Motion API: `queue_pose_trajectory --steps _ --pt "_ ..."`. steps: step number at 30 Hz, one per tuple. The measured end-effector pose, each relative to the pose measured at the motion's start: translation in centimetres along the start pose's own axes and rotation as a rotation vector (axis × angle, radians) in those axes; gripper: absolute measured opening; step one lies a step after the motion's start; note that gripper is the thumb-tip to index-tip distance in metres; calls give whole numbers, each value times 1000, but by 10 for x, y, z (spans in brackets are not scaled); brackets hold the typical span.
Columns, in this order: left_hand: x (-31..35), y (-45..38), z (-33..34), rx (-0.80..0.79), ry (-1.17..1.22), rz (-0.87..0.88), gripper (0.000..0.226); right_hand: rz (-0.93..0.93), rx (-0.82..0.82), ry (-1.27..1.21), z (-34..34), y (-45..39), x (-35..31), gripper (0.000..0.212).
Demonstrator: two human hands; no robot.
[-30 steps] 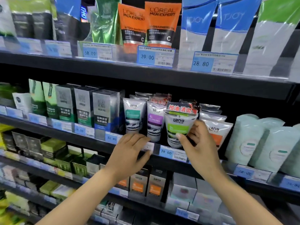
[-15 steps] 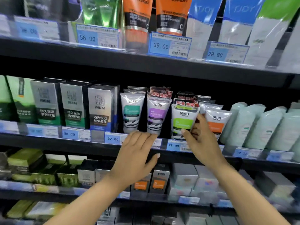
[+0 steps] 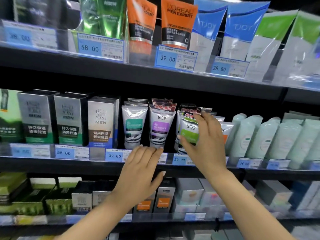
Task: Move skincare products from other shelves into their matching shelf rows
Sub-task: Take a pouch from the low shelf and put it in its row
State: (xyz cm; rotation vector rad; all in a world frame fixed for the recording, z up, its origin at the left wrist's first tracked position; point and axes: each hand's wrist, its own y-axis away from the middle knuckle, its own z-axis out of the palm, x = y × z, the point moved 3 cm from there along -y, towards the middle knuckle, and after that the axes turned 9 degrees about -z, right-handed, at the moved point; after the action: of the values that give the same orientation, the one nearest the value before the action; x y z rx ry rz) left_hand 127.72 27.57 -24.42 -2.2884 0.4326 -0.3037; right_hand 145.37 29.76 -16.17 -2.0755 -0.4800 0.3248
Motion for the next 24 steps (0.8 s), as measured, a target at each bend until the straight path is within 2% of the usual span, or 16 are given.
queue_pose_trajectory --steps 5,11,15,19,24 --pt "0 0 0 -10 0 -1 58 -13 -78 153 15 0 6 69" --pt "0 0 2 -7 9 -13 58 -23 -94 115 18 3 15 68" --pt "1 0 2 -12 -2 -26 59 -70 -130 161 17 3 14 67" --pt "2 0 1 -22 -6 -31 58 -93 -161 211 13 5 21 74" --pt "2 1 2 -28 -5 -42 57 -129 -195 230 12 1 22 70"
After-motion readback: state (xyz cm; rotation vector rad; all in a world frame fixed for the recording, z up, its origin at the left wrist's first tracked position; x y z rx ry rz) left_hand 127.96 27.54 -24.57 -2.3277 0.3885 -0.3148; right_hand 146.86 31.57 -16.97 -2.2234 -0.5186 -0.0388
